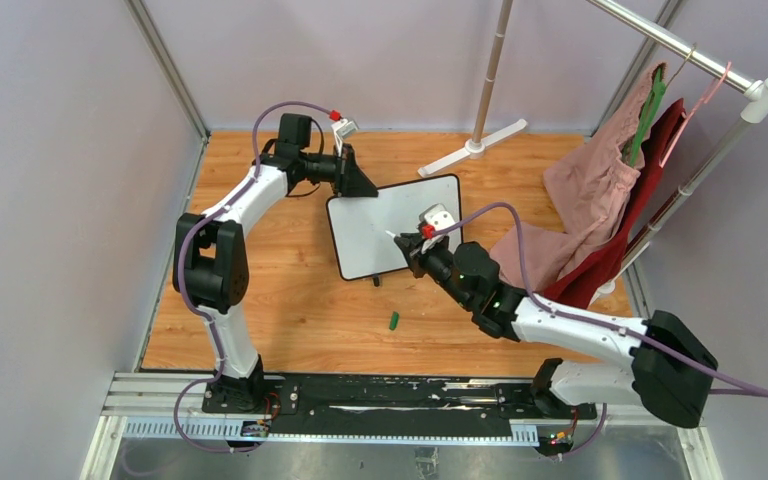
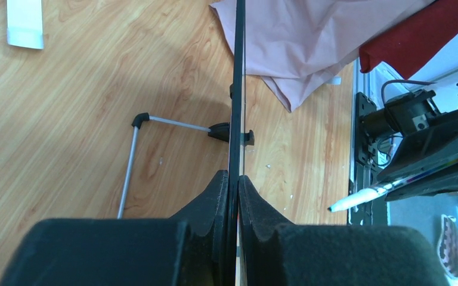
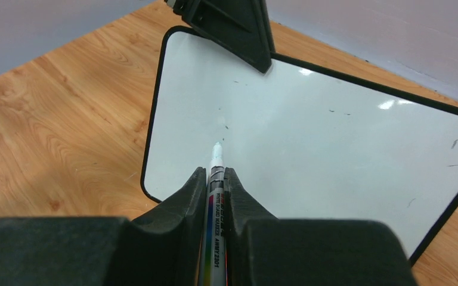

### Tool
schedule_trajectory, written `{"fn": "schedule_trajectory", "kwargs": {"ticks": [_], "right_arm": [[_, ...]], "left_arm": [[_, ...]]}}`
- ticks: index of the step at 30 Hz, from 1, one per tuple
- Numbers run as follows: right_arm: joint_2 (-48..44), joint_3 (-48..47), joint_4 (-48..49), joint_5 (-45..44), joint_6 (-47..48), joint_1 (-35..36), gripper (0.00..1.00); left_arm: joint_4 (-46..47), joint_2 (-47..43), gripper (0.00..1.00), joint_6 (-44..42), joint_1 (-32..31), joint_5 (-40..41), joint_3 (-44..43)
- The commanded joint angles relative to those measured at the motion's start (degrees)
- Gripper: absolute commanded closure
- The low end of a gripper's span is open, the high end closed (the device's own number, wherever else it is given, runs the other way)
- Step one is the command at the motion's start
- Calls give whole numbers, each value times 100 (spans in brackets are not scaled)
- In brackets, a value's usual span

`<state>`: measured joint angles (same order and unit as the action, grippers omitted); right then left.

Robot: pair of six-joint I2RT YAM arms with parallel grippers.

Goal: Write a sentence on the whiteboard

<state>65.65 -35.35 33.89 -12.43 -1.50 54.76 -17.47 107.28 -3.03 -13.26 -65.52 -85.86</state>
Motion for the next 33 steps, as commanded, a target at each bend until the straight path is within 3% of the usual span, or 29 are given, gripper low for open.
{"fn": "schedule_trajectory", "kwargs": {"ticks": [1,17,33], "right_arm": [[385,238,1702,-244,526,195,100],[1263,178,2641,36,638,289,100],[1913,-729,1795,94,480,298,100]], "left_arm": [[132,49,94,-153,2,-62,278],[500,-45,95,-260,59,-168,625],[656,-172,99,-189,78,-31,772]]}}
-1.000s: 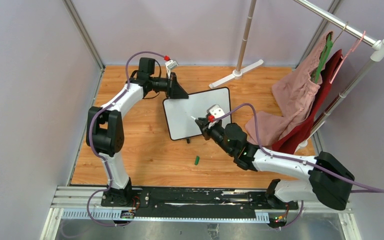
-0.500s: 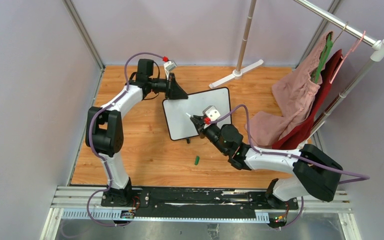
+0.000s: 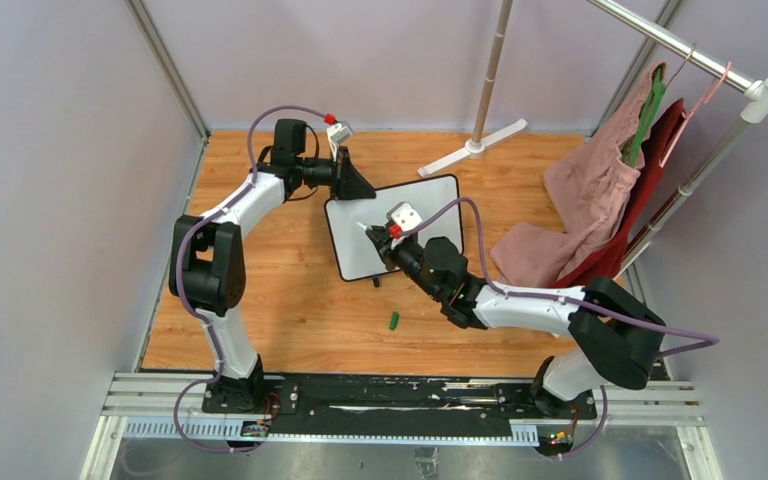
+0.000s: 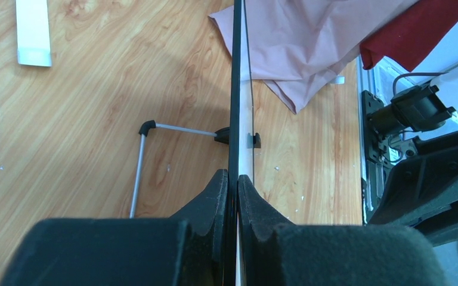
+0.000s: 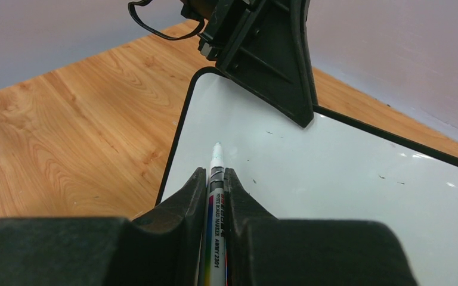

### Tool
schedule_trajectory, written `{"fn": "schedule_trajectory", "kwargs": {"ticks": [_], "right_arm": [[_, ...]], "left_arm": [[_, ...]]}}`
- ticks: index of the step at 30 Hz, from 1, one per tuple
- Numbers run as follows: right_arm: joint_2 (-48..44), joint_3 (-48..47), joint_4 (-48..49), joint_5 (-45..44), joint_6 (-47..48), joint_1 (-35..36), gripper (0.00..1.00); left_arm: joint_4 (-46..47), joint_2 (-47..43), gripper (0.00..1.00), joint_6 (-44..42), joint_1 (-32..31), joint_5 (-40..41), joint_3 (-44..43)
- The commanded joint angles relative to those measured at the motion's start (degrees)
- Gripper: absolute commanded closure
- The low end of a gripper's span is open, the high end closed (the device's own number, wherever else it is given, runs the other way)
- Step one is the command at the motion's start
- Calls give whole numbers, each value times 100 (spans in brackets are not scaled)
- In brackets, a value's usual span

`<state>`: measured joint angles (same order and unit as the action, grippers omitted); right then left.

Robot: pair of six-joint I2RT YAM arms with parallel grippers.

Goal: Write a sentence on the whiteboard

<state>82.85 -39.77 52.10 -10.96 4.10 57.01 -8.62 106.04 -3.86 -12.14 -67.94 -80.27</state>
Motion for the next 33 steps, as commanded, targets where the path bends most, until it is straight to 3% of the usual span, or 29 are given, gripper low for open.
{"fn": "schedule_trajectory", "kwargs": {"ticks": [1,33], "right_arm": [[249,-331,-22,-50,-84,73,100],[1173,-1090,118,-430,-115,65,100]], "left_arm": [[-219,-51,99,-106,-34,211,225],[-153,-101,100,-54,-25,308,284]]}}
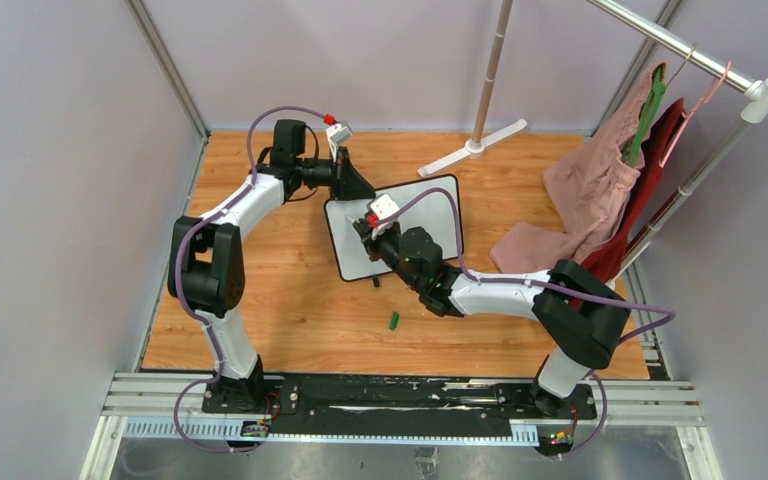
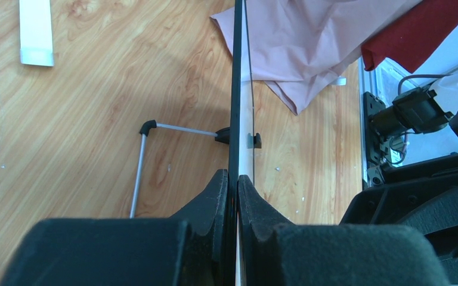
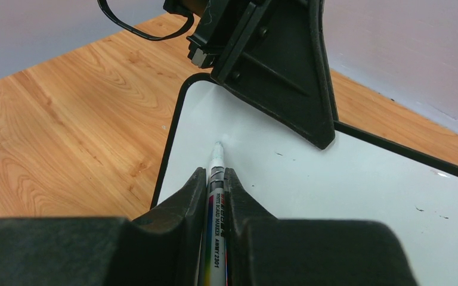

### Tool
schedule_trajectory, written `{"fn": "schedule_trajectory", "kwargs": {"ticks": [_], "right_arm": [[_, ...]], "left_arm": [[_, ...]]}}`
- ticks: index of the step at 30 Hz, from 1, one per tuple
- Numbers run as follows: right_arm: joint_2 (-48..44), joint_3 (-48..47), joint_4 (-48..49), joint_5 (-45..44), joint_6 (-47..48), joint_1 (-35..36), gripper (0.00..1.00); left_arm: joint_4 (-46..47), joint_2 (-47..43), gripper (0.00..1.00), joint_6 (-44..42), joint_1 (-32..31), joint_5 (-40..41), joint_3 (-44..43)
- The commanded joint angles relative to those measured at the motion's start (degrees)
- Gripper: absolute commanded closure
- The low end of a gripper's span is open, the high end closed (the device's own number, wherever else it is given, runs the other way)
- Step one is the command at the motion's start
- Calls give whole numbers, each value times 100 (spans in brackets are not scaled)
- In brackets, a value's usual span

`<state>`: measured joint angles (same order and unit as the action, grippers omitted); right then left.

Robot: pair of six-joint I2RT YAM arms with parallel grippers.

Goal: Write a sentence on the whiteboard

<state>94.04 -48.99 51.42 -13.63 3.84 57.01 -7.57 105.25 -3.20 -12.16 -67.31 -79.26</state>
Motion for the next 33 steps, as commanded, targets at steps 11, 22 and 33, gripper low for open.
{"fn": "schedule_trajectory", "kwargs": {"ticks": [11,22,33], "right_arm": [[-113,127,58,-319,-50,40,100],[-269,352,-84,-362,-76,37,100],[-694,370,226,-136,-219,38,100]], "left_arm": [[-246,-31,100,-102,-23,267,186],[-236,-49,100,-84,-23,286,184],[-236,-53,100,-90,-21,288,197]]}}
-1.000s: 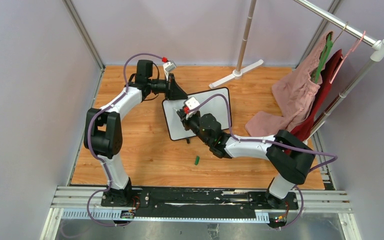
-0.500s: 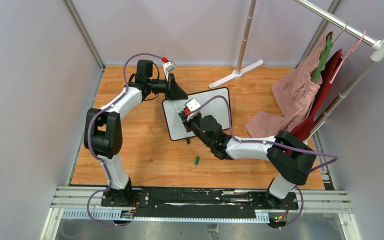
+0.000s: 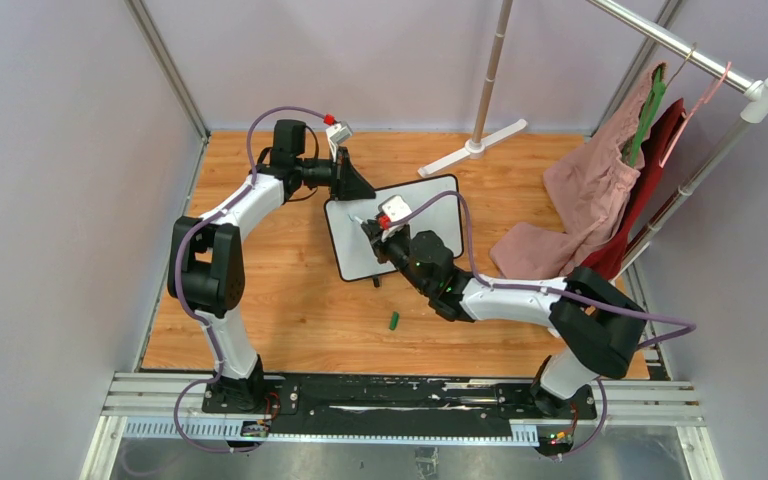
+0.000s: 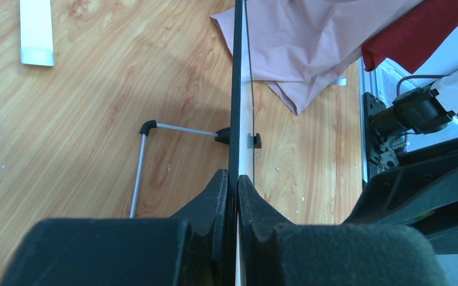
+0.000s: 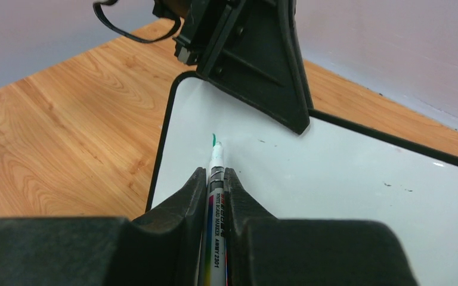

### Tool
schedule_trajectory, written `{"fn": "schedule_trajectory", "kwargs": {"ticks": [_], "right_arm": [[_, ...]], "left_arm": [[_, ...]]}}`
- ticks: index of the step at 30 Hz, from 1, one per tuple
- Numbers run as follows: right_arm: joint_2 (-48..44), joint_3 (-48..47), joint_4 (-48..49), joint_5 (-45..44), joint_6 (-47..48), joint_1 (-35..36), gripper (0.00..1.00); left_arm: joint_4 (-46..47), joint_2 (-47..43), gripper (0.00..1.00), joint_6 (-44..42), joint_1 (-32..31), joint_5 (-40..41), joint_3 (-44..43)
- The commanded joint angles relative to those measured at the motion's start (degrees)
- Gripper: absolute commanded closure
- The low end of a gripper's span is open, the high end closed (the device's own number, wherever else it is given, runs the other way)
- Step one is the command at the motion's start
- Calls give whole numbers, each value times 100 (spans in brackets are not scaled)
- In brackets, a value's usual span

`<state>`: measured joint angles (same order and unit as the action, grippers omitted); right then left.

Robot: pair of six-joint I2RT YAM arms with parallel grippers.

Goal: Write a sentence on the whiteboard

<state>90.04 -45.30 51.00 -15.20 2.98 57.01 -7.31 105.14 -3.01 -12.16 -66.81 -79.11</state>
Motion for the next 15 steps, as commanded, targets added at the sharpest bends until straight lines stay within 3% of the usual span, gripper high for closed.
{"fn": "schedule_trajectory", "kwargs": {"ticks": [1,15], "right_arm": [[-309,-28,253,21,-139,38,100],[-29,-348,-56,-104,-244,-110,100]], "left_arm": [[-262,-45,100,-112,-23,246,185],[-244,-86,100,-92,-23,239,196]]}}
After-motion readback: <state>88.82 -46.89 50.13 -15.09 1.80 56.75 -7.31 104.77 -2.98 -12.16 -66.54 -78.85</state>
